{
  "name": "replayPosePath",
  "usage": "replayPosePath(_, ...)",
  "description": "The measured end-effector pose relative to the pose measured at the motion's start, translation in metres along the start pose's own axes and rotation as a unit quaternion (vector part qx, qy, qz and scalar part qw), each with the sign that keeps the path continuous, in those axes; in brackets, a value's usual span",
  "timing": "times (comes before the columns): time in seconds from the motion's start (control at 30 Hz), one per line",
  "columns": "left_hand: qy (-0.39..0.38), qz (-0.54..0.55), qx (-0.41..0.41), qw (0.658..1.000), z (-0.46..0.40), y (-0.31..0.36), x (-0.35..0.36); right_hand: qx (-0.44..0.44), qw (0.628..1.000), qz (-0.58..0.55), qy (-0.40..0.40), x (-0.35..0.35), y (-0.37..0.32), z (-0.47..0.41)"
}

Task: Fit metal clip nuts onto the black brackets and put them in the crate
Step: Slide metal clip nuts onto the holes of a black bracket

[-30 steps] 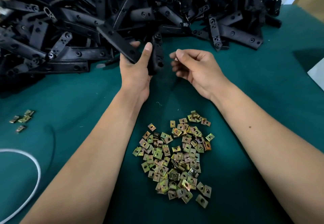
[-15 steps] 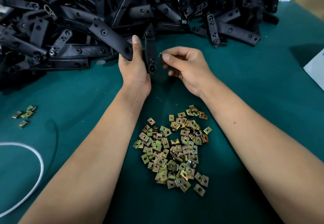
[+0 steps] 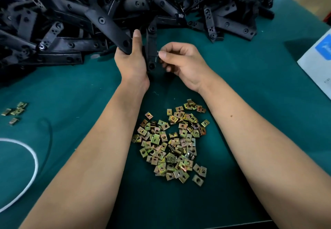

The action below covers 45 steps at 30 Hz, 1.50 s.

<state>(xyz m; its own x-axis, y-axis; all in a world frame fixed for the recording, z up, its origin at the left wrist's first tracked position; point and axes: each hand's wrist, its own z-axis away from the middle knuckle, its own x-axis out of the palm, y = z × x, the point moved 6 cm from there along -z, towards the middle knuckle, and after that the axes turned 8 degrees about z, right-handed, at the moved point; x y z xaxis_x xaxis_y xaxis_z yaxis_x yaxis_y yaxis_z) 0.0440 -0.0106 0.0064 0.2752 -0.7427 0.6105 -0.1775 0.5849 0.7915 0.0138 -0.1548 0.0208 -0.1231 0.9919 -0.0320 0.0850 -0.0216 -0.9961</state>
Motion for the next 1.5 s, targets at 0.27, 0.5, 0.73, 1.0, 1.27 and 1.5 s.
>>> replayPosePath(0.27,0.044,0.027,-0.003,0.999,-0.0027,0.0009,-0.0033,0.008,0.999,-0.019,-0.035,0.0001,0.0036,-0.0029)
replayPosePath(0.5,0.046,0.014,-0.001,0.999,-0.0034,-0.0015,-0.0026,0.002,0.999,-0.001,-0.032,0.0004,0.0068,-0.0049)
replayPosePath(0.73,0.052,0.01,-0.007,0.999,-0.004,-0.0036,-0.004,0.007,0.999,0.014,-0.032,-0.0017,0.0093,-0.0069)
replayPosePath(1.0,0.041,-0.006,-0.009,0.999,-0.006,-0.0043,-0.0042,0.008,1.0,0.018,-0.025,-0.0018,0.0088,-0.0062)
replayPosePath(1.27,0.039,-0.019,-0.006,0.999,-0.0055,-0.0056,-0.0029,0.0,0.999,0.045,-0.028,0.0018,0.0058,-0.0036)
replayPosePath(1.5,0.058,0.005,-0.015,0.998,-0.0077,-0.0086,-0.0061,0.01,1.0,0.005,-0.027,-0.0015,0.0079,-0.0047)
